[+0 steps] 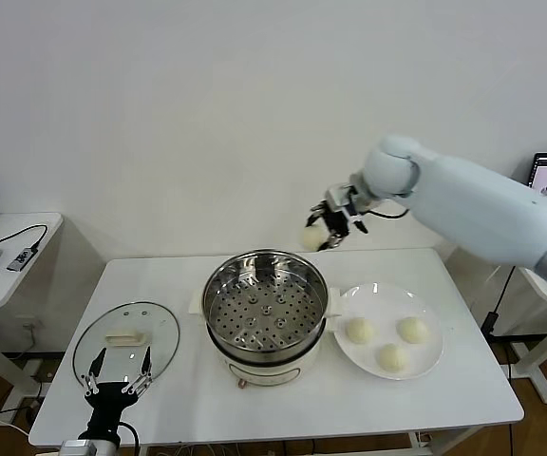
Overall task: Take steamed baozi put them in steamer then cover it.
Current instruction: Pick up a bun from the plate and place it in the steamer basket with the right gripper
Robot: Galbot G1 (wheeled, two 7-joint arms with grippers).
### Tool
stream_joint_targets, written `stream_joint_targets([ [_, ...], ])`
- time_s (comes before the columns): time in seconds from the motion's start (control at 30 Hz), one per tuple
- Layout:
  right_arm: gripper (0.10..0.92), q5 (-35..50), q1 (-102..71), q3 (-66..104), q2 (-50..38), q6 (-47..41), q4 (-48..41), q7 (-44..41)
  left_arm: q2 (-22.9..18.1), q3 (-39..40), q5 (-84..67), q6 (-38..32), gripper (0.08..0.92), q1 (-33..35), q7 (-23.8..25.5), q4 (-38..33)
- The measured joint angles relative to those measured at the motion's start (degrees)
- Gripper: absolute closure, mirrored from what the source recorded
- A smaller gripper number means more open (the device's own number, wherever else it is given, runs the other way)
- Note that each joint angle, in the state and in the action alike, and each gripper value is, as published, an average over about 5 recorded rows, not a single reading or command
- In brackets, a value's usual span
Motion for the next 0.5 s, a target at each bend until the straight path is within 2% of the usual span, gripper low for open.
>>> stream_joint_targets([
  [0.2,0.44,-1.67,0.67,-3.84,5.02,4.81,-0.86,0.79,-0.12,-0.26,-0.02,-0.04,0.177,-0.16,-0.12,0.04],
  [0.5,0.44,-8.95,-1.1,-6.64,10.46,12.68,-3.92,2.37,-0.17,-0.81,-0.07,-0.04,0.177,-0.11,-0.34,0.04],
])
